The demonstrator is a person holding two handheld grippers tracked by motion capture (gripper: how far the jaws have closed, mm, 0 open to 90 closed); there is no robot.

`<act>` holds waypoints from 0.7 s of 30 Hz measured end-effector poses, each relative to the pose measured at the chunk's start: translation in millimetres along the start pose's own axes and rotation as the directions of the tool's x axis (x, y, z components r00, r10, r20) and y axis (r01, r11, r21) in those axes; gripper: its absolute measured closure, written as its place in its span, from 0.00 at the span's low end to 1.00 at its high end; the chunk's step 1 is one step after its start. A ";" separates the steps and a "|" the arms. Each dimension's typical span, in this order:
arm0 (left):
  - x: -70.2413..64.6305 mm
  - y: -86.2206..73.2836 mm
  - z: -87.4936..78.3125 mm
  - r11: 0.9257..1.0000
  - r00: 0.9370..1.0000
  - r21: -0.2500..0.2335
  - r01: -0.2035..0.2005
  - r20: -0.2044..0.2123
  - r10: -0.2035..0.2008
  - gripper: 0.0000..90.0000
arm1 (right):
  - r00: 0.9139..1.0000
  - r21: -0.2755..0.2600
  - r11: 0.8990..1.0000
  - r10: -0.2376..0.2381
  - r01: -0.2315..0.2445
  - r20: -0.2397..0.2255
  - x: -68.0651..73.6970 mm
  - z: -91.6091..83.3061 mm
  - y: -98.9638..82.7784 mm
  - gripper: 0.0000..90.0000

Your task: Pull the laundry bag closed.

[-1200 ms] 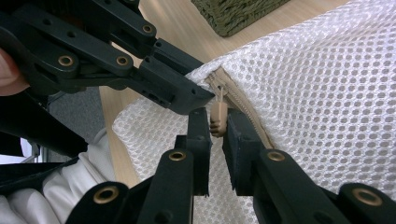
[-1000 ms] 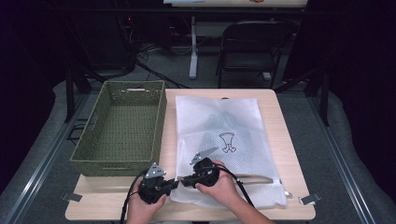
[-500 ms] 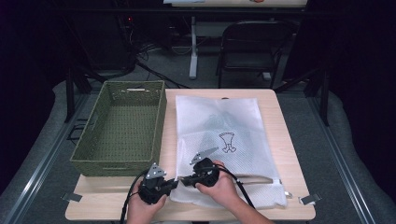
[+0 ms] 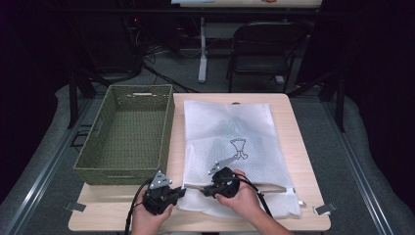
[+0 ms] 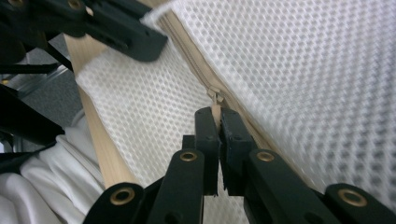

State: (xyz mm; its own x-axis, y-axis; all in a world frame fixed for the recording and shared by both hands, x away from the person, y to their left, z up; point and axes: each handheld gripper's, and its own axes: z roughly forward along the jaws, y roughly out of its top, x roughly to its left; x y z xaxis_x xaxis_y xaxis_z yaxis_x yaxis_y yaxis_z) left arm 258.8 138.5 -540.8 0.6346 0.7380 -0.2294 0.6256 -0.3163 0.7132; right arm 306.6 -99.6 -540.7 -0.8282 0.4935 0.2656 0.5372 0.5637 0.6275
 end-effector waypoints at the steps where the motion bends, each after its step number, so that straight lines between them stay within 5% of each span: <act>1: 0.5 -0.3 -0.1 1.000 1.000 -0.004 0.005 0.005 -0.005 0.95 | 1.000 0.002 1.000 0.002 -0.002 0.003 -0.6 -1.2 -1.8 0.97; 4: 1.7 -0.5 0.7 1.000 1.000 -0.010 0.002 0.023 -0.002 0.93 | 1.000 -0.009 1.000 -0.004 0.004 0.006 -1.1 -2.3 -5.4 0.97; 13: 6.4 0.0 11.6 0.999 0.998 -0.013 0.033 0.049 -0.032 0.62 | 0.999 0.003 1.000 -0.026 0.026 0.027 1.3 3.1 -5.8 0.97; 21: 6.5 5.2 23.8 0.999 0.997 0.016 0.040 0.059 -0.041 0.55 | 0.999 0.000 1.000 -0.026 0.026 0.019 1.2 3.2 -6.4 0.97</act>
State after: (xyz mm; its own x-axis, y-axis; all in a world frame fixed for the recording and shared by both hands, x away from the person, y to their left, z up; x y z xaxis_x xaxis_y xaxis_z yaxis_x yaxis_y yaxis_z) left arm 277.0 127.4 -554.4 0.6342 0.7138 -0.2971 0.6578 -0.2962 0.6925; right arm 302.7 -100.5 -546.8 -0.8387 0.4910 0.2355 0.5154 0.5762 0.6343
